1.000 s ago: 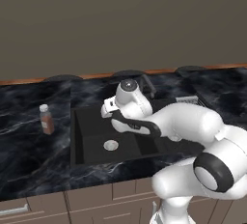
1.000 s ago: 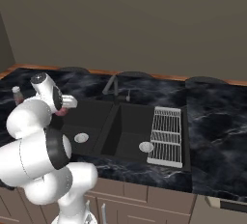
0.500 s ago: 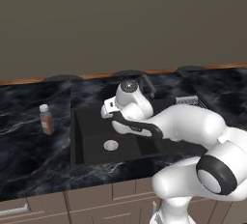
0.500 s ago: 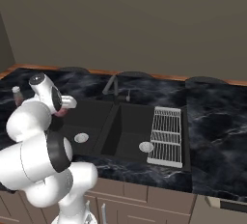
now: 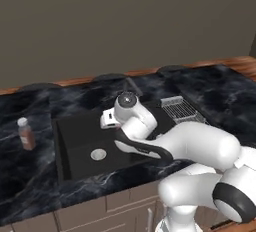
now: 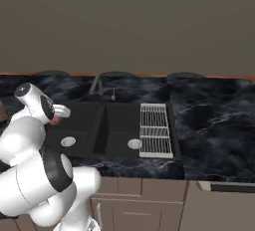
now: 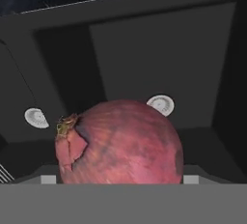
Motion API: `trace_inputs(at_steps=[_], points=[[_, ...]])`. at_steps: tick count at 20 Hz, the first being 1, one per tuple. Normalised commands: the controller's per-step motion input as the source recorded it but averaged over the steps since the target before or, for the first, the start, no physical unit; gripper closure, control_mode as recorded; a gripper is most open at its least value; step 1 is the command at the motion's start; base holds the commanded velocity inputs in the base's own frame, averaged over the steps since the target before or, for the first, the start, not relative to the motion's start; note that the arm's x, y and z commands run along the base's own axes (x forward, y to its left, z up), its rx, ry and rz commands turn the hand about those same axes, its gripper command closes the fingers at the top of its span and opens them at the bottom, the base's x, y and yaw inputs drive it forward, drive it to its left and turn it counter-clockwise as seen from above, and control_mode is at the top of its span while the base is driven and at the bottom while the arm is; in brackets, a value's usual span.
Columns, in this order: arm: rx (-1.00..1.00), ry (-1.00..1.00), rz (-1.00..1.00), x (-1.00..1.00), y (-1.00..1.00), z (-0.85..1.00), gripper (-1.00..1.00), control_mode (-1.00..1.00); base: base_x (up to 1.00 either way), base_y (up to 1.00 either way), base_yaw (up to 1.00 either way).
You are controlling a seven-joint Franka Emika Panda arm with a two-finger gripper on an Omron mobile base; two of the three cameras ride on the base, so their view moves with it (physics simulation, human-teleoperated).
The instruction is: Turn on the sink faucet. Then move the onion from the counter to the sink. Turn off the sink. Move the vegetable from the sink to the pot next to the stove. Finally move the pot to the rear right burner.
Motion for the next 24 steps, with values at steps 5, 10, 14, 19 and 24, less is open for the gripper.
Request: trace_inputs(at_steps=[5, 10, 14, 19, 24], points=[[0.0, 0.0, 0.0, 0.0, 0.0, 0.0, 1.0, 1.0, -0.19, 0.0, -0.46], [0.0, 0.0, 0.0, 0.0, 0.0, 0.0, 1.0, 1.0, -0.27, -0.01, -0.47], [0.0, 0.0, 0.0, 0.0, 0.0, 0.0, 1.0, 1.0, -0.28, -0.04, -0.47], [0.0, 0.0, 0.0, 0.0, 0.0, 0.0, 1.0, 1.0, -0.11, 0.0, -0.49], [0.0, 0.0, 0.0, 0.0, 0.0, 0.0, 1.0, 1.0, 0.0, 0.02, -0.55]])
